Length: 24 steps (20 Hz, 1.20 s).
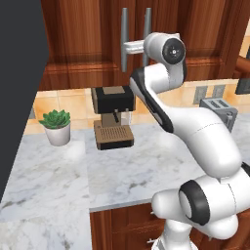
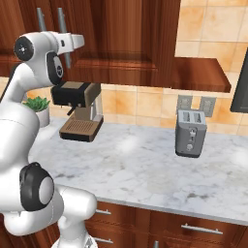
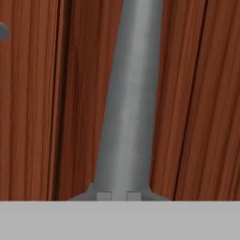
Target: Open the cabinet directly in front. Then move the liquor and the mug to the dining counter with the jar on it.
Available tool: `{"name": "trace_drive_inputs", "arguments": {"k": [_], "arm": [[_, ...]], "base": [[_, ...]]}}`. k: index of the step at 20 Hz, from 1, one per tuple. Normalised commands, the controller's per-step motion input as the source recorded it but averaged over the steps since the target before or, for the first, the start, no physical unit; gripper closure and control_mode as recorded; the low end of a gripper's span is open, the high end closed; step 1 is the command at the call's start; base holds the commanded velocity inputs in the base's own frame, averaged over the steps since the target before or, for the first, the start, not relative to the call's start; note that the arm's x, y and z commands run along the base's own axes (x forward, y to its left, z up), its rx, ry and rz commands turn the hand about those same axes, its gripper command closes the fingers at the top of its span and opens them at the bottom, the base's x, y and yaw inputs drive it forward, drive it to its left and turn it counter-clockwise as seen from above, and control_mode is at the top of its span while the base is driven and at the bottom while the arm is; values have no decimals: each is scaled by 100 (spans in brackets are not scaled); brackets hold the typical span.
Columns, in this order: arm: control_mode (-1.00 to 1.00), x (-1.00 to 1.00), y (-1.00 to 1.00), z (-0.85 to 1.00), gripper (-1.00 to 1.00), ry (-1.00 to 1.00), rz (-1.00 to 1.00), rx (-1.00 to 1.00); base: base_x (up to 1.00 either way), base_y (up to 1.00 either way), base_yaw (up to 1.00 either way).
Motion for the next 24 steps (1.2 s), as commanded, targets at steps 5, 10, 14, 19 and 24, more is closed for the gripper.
{"name": "trace_drive_inputs", "arguments": {"k": [5, 10, 14, 19, 24], "arm": [[-100, 0, 0, 0, 100, 0, 0, 0], [-100, 0, 0, 0, 100, 0, 0, 0], [-100, -8, 0, 0, 100, -3, 0, 0], [-100, -31, -5, 0, 100, 0, 0, 0], [-100, -62, -34, 0, 100, 0, 1, 1]], "base": [[0, 0, 0], [0, 0, 0], [0, 0, 0], [0, 0, 0], [0, 0, 0]]}}
